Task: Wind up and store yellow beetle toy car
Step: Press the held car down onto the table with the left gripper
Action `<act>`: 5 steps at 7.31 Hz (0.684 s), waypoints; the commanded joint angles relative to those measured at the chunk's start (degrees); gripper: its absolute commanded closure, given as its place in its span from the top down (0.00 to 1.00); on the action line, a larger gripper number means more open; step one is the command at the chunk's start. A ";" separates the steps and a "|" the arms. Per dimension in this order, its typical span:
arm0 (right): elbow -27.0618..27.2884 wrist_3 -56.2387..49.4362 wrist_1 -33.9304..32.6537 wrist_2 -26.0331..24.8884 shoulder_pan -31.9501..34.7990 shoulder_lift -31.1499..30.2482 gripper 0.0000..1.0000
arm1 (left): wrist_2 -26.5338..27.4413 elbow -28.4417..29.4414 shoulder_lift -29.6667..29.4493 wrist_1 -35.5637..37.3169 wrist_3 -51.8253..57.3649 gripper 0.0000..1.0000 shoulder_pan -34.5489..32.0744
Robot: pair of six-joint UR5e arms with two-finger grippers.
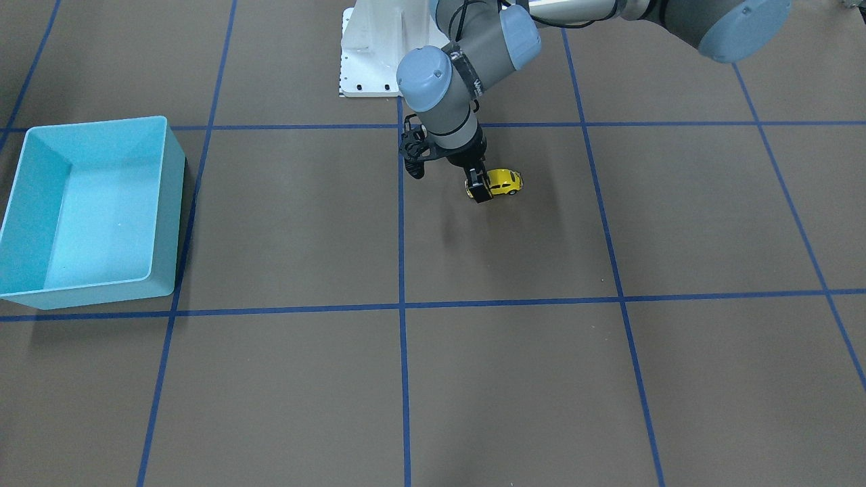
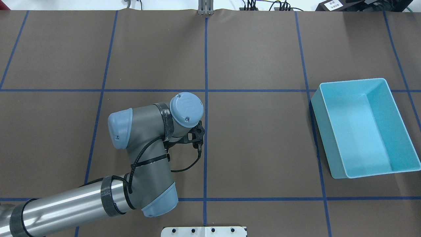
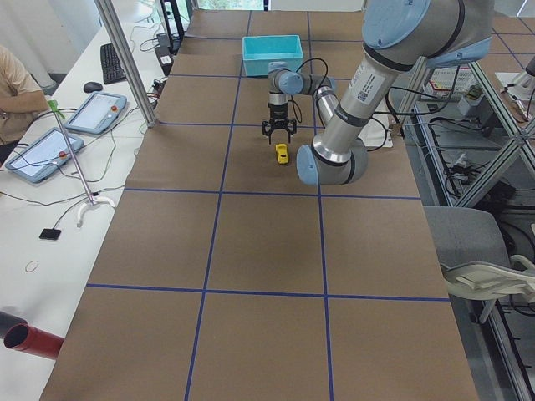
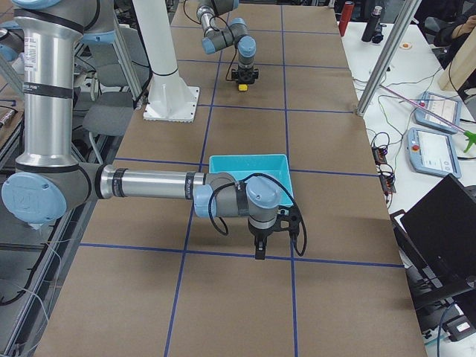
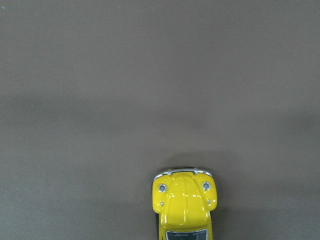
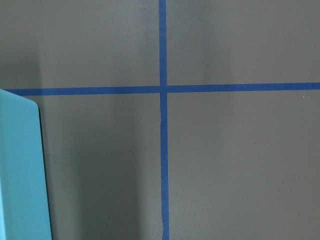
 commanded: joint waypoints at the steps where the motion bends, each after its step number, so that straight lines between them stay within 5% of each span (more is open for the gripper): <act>1: -0.20 0.00 0.00 -0.02 0.01 0.02 1.00 | -0.16 -0.02 0.29 -0.10 0.18 0.71 0.32; 5: -0.11 0.00 0.00 -0.02 0.01 0.10 1.00 | -0.25 0.33 0.38 -2.55 -0.08 0.73 0.76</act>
